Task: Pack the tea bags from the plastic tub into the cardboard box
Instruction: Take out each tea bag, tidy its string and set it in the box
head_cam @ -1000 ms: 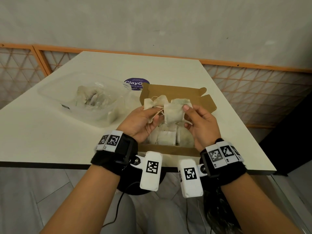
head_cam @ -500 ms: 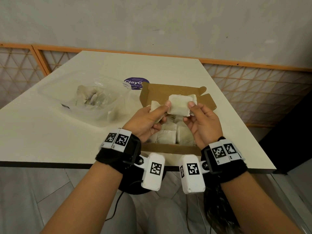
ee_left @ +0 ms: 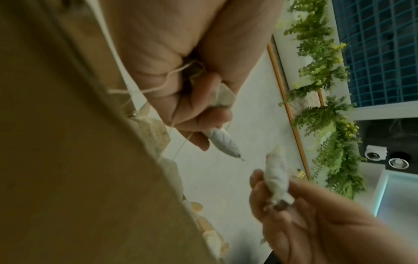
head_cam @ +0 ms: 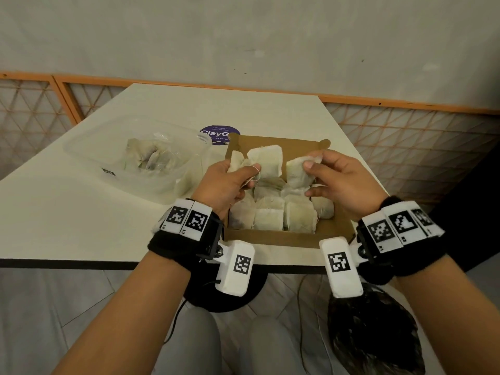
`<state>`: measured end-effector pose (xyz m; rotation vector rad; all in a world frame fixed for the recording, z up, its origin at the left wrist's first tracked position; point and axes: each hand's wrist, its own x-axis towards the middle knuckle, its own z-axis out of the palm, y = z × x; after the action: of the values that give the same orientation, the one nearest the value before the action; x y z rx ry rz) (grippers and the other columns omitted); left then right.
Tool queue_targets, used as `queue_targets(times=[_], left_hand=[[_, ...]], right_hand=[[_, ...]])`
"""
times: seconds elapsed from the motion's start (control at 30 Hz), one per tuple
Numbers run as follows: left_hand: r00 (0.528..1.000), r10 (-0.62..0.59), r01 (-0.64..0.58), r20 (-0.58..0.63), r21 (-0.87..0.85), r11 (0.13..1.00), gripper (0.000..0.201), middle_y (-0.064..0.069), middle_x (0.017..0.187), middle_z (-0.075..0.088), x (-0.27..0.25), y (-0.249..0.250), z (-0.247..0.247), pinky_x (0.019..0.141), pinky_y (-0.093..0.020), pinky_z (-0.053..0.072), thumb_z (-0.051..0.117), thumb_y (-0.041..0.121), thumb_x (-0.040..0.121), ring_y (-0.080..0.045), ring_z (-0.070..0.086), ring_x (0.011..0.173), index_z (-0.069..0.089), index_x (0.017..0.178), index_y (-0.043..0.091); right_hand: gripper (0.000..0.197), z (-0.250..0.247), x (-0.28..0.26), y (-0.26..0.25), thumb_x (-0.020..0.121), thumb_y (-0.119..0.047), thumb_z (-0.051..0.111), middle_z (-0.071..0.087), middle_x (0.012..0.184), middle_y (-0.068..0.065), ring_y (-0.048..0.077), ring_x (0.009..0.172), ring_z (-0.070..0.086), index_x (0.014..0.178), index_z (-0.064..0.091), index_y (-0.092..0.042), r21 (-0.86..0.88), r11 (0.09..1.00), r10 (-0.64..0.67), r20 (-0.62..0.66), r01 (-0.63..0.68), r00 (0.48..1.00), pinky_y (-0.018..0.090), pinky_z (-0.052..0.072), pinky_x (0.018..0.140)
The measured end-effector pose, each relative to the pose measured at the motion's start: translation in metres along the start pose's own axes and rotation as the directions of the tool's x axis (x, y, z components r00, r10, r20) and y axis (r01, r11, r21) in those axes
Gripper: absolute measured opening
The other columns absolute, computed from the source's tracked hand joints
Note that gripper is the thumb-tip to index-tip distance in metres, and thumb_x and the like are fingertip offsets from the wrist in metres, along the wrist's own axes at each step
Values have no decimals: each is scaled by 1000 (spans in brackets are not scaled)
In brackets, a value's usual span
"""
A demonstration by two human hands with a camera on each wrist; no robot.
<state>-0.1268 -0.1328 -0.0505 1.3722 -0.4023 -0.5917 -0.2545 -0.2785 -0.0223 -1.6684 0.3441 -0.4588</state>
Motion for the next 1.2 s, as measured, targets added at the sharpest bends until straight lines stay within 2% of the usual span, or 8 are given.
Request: queue_targets(times=[0.07,0.2,0.3,0.5,0.67,0.83,0.97,1.2], left_hand=[[1000,16,-18,26,76,997,9,0,68,58,-2,0,2,37,-12,30,66,12,86,0,49,45,58,87,10],[992,29,-51,123,178,983,9,6,55,59,-8,3,8,37,-10,29,62,7,88,1,47,40,59,81,11],[981,21,-41,191,101,994,10,5,57,53,-13,5,9,37,-10,28,60,11,90,0,48,42,58,81,11],[986,21,-26,168,26,999,10,2,66,55,-13,3,6,40,-12,30,68,13,84,-3,50,52,63,88,7],[993,-12,21,116,-77,997,7,5,65,62,-9,-2,-2,41,-12,32,67,6,84,-2,50,51,62,82,10],[993,-19,31,116,-109,994,7,4,65,58,-10,-4,-2,40,-12,30,65,12,87,-2,49,50,61,90,7],[997,-42,55,59,-238,970,13,-4,80,63,-8,-3,-5,37,-11,30,60,19,91,-3,50,53,60,93,6],[995,-102,97,15,-465,880,16,-5,84,61,-3,-4,-11,35,-11,30,56,20,94,-2,50,49,54,107,12]], right_hand=[[21,-1,1,-14,89,-5,56,61,92,21,19,78,53,90,68,-21,-252,964,-67,100,90,993,16,51,59],[20,9,8,-31,80,-2,67,68,91,1,4,75,62,95,68,-16,-341,931,-66,198,132,978,14,50,65],[21,14,17,-27,76,-9,73,70,94,5,16,88,66,95,67,-15,-429,896,-68,116,111,991,27,54,79],[12,25,21,-19,77,-15,74,64,80,4,13,69,58,79,63,-19,-390,916,-98,18,97,995,22,48,65],[33,16,21,-6,76,-43,71,62,97,-4,12,89,61,103,60,-27,-326,943,-1,-218,-72,976,29,50,74],[17,19,9,5,76,-20,74,69,85,1,11,74,59,91,69,-15,-95,961,262,23,-258,965,19,36,53],[33,12,9,13,68,-15,79,70,85,6,12,69,58,99,68,-8,-91,959,260,-88,-268,962,18,37,48],[11,15,-2,15,71,-14,78,63,60,-5,3,48,51,79,71,-13,-461,858,294,77,-228,953,16,40,52]])
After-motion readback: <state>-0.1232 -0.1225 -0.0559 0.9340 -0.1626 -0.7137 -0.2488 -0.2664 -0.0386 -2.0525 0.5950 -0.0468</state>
